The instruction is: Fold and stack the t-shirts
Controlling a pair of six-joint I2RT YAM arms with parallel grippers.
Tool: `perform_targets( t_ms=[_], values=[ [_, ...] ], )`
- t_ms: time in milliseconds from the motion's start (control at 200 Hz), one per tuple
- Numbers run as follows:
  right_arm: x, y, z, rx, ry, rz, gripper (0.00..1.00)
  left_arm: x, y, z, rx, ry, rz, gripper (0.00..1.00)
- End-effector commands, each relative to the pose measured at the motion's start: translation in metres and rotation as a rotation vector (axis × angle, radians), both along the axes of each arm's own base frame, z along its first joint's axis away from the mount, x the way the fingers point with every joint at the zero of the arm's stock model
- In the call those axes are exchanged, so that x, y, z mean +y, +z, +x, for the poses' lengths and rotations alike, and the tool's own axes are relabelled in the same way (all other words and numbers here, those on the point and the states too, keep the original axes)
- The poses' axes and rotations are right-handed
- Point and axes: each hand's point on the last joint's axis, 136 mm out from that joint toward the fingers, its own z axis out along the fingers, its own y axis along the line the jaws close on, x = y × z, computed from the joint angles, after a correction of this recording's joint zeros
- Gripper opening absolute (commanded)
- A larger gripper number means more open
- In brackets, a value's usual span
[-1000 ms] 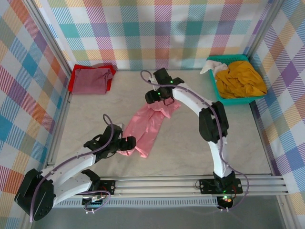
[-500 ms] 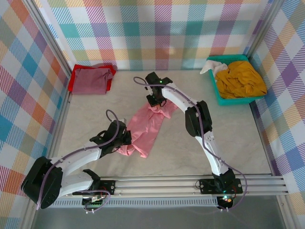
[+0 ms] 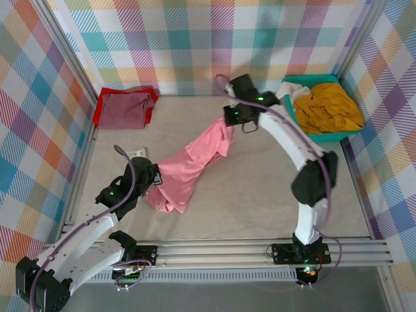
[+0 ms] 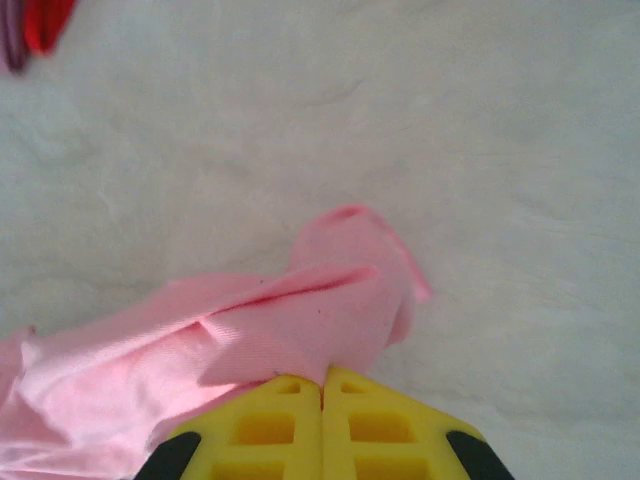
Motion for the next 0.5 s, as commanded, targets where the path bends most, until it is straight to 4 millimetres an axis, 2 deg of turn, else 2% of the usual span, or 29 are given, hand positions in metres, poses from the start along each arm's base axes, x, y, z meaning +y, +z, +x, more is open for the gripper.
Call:
perform_targets(
  t_ms=[0, 105, 185, 365, 500],
  values=[
    [-0.035, 0.027, -0.008, -0.057, -0.108, 0.083, 0.0, 0.015, 0.03, 0.004, -0.06, 0.001, 0.085, 0.0],
    [-0.067, 0.056, -0.026, -0.142, -0.165, 0.127, 0.0, 0.018, 0.054, 0.014, -0.092, -0.014, 0.117, 0.0],
    [-0.087, 0.086, -0.041, -0.232, -0.189, 0.146, 0.0, 0.024, 0.084, 0.021, -0.15, -0.001, 0.146, 0.0],
    [-0.098, 0.163, -0.086, -0.456, -0.093, 0.196, 0.0, 0.025, 0.172, 0.021, -0.363, -0.034, 0.194, 0.0],
    [-0.098, 0.203, -0.127, -0.556, -0.004, 0.247, 0.0, 0.027, 0.23, 0.01, -0.475, -0.061, 0.221, 0.0]
  ],
)
